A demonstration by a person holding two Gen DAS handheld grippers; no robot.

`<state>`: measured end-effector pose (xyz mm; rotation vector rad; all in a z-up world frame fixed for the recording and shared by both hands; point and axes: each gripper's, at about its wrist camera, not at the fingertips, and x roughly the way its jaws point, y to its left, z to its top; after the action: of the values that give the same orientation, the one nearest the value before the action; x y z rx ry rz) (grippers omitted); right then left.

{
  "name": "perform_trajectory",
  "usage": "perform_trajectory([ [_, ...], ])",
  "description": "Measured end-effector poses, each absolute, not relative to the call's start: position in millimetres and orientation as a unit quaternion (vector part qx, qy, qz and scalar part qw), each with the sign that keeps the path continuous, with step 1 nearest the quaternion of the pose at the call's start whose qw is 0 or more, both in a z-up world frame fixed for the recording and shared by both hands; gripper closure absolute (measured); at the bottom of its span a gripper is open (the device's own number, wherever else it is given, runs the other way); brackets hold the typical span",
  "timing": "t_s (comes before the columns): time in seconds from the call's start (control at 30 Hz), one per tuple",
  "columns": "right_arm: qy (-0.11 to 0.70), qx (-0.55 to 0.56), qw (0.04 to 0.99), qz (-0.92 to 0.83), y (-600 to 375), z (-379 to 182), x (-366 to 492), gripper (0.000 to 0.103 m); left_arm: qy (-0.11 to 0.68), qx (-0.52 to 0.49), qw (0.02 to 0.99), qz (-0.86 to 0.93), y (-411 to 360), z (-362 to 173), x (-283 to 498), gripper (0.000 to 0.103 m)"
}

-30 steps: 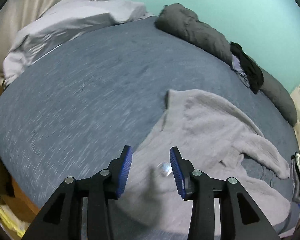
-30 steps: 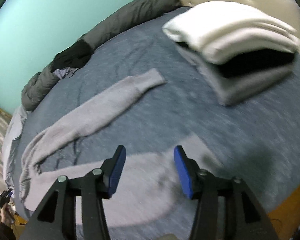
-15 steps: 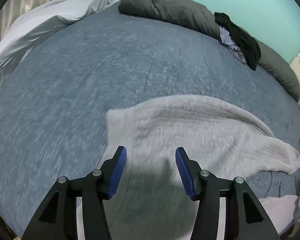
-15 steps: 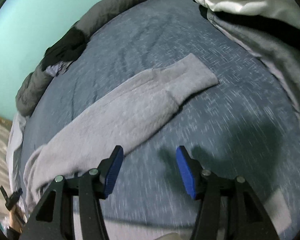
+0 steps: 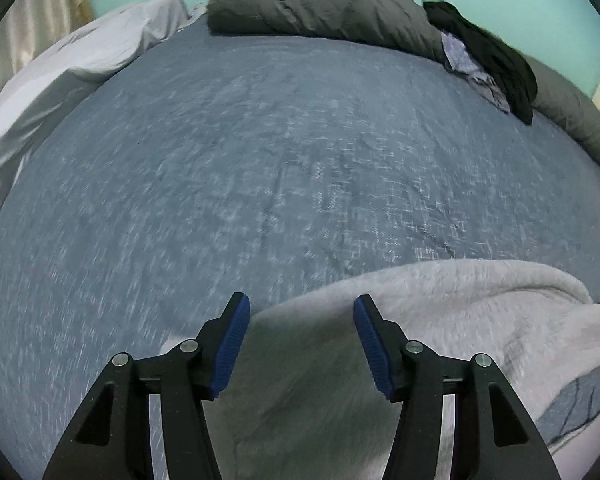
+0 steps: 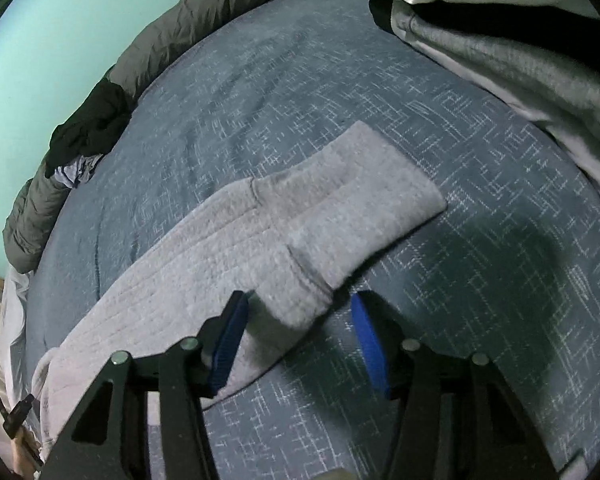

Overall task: Fold clothes
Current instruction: 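Grasp the hoodie edge with the right tool while the left tool grasps the hem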

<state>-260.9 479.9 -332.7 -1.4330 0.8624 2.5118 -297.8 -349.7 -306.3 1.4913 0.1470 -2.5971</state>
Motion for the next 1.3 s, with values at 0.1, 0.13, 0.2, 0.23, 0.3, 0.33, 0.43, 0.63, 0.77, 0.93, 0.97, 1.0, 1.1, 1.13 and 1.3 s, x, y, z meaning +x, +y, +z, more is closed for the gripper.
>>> perform_trajectory([
  [0.1,0.287,-0.469,0.058,0.833,478.9,-332.5,-259.8,0.079,0.027,0.507,0.058,-0.86,-333.4,-317.6,-309.2,0.044],
  [0.13,0.282,-0.468,0.052,0.836,477.8,-330.8,-259.7,0.089,0.018,0.511,0.053,-0.857,-327.6,-322.3,-312.1,0.044],
  [0.2,0.264,-0.465,0.045,0.844,474.0,-325.6,-258.5,0.094,0.003,0.521,0.047,-0.852,-319.7,-331.5,-316.3,0.049],
  [0.23,0.253,-0.463,0.043,0.848,472.2,-322.1,-257.6,0.096,-0.002,0.526,0.046,-0.849,-317.0,-335.7,-317.7,0.065],
  [0.3,0.247,-0.456,0.037,0.854,471.9,-315.8,-255.1,0.098,-0.01,0.53,0.046,-0.847,-312.8,-342.0,-319.5,0.083],
  [0.33,0.245,-0.45,0.035,0.858,472.6,-310.4,-252.2,0.099,-0.01,0.529,0.048,-0.847,-312.3,-342.5,-319.3,0.09],
  [0.43,0.242,-0.419,0.033,0.874,476.6,-286.2,-239.3,0.099,-0.003,0.518,0.054,-0.854,-316.1,-335.3,-317.1,0.096],
  [0.63,0.229,-0.378,0.034,0.896,494.0,-248.7,-215.3,0.1,0.028,0.495,0.077,-0.865,-332.4,-304.7,-315.6,0.096],
  [0.77,0.215,-0.455,0.053,0.862,496.4,-286.6,-206.4,0.099,0.038,0.495,0.082,-0.864,-330.9,-297.8,-317.6,0.096],
  [0.93,0.217,-0.501,0.054,0.836,496.7,-320.0,-201.7,0.089,0.0,0.501,0.079,-0.862,-321.2,-301.9,-317.3,0.084],
  [0.97,0.203,-0.492,0.06,0.845,495.5,-315.4,-200.5,0.083,-0.005,0.498,0.08,-0.864,-321.7,-299.9,-314.6,0.081],
  [1.0,0.189,-0.482,0.067,0.853,494.2,-310.8,-199.3,0.071,-0.01,0.494,0.082,-0.866,-322.3,-297.9,-311.9,0.077],
  [1.1,0.166,-0.452,0.072,0.873,494.6,-289.4,-198.4,0.063,-0.004,0.486,0.093,-0.869,-332.7,-291.7,-305.9,0.073],
  [1.13,0.163,-0.442,0.072,0.879,496.6,-283.3,-198.9,0.062,-0.001,0.485,0.095,-0.869,-336.2,-291.0,-304.1,0.069],
  [1.3,0.155,-0.442,0.068,0.881,500.5,-272.7,-224.7,0.046,0.009,0.488,0.107,-0.866,-352.9,-291.4,-294.8,0.068],
])
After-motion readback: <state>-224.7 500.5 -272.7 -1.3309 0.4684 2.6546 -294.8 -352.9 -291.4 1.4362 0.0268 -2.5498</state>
